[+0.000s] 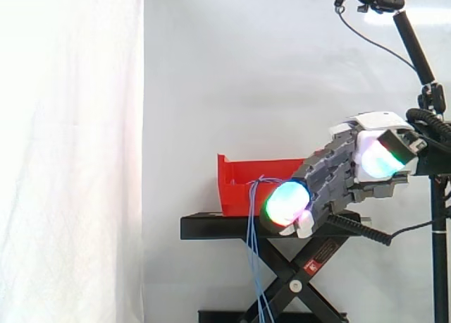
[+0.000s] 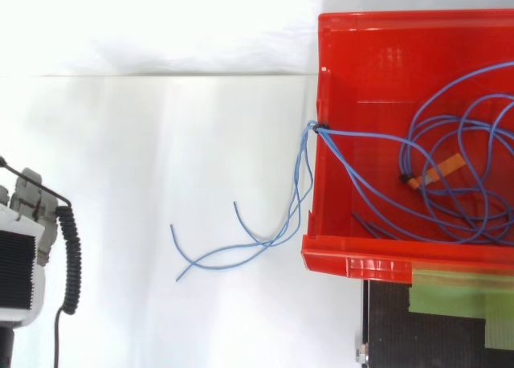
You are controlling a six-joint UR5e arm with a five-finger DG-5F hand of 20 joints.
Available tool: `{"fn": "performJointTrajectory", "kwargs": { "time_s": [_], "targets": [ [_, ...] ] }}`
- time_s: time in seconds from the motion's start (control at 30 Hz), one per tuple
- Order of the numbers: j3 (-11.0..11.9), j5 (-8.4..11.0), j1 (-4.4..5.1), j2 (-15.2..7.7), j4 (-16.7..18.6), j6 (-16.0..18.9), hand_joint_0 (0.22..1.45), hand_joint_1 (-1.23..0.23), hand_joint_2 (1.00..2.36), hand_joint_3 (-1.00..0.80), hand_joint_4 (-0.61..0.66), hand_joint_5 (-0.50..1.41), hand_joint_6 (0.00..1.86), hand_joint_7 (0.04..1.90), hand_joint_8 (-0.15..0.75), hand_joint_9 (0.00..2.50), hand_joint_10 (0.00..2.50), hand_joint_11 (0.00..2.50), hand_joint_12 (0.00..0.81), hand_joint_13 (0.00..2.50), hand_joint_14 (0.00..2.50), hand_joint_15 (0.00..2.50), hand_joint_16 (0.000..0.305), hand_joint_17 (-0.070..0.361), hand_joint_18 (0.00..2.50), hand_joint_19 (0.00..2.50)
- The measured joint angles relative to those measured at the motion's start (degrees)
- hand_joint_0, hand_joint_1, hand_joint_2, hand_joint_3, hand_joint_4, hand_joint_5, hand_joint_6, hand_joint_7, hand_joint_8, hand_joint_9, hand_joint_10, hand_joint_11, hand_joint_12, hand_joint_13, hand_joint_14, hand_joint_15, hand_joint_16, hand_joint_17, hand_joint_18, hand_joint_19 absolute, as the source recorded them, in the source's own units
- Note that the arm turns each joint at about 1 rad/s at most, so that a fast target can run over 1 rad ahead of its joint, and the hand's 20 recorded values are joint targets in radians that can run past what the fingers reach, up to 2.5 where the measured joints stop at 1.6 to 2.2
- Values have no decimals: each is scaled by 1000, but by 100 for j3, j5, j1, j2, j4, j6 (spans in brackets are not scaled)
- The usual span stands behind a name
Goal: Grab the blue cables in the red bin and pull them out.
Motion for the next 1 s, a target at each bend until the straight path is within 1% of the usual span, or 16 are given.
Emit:
{"fn": "performJointTrajectory", "kwargs": {
  "time_s": [0.03, 0.07, 0.27, 0.33, 0.5, 0.67, 0.73, 0.8, 0.87, 1.0],
  "targets": [
    [0, 2, -1, -1, -2, -87, 737, -802, 1000, -1000, 251, 627, 13, 387, 284, 703, 11, 313, 367, 431, 7, 194, 53, 119, 363, 386],
    [1, 3, -6, -2, -7, -262, 738, -801, 1000, -1000, 250, 626, 13, 384, 285, 703, 11, 316, 367, 431, 7, 191, 53, 119, 364, 378],
    [1, 8, -53, -4, 6, -1009, 739, -801, 1000, -1000, 247, 615, 13, 381, 284, 699, 13, 311, 368, 429, 7, 194, 53, 119, 365, 377],
    [1, 11, -44, -9, 74, -1251, 740, -798, 1000, -1000, 240, 614, 12, 375, 284, 696, 11, 310, 368, 428, 7, 190, 53, 118, 365, 385],
    [0, 69, -19, -12, 363, -2000, 741, -799, 1000, -1000, 240, 612, 12, 376, 284, 694, 11, 314, 368, 427, 7, 187, 53, 118, 365, 385],
    [-3, 89, 26, -59, 464, -2764, 742, -800, 1000, -1000, 240, 611, 13, 378, 281, 691, 11, 313, 366, 425, 7, 190, 53, 118, 363, 385],
    [-3, 84, 42, -118, 477, -2933, 743, -799, 1000, -1000, 238, 610, 12, 371, 283, 690, 11, 312, 366, 425, 7, 193, 52, 118, 364, 385],
    [-1, 75, 59, -203, 503, -3030, 743, -799, 1000, -1000, 242, 609, 12, 375, 282, 690, 11, 305, 367, 423, 7, 186, 52, 118, 364, 385],
    [-2, 67, 70, -282, 563, -3063, 744, -800, 1000, -1000, 236, 609, 12, 373, 281, 690, 11, 317, 366, 421, 7, 193, 52, 118, 364, 386],
    [0, 60, 99, -341, 733, -3080, 745, -799, 1000, -1000, 235, 606, 13, 373, 281, 688, 11, 320, 366, 420, 7, 196, 52, 117, 363, 386]
  ]
}}
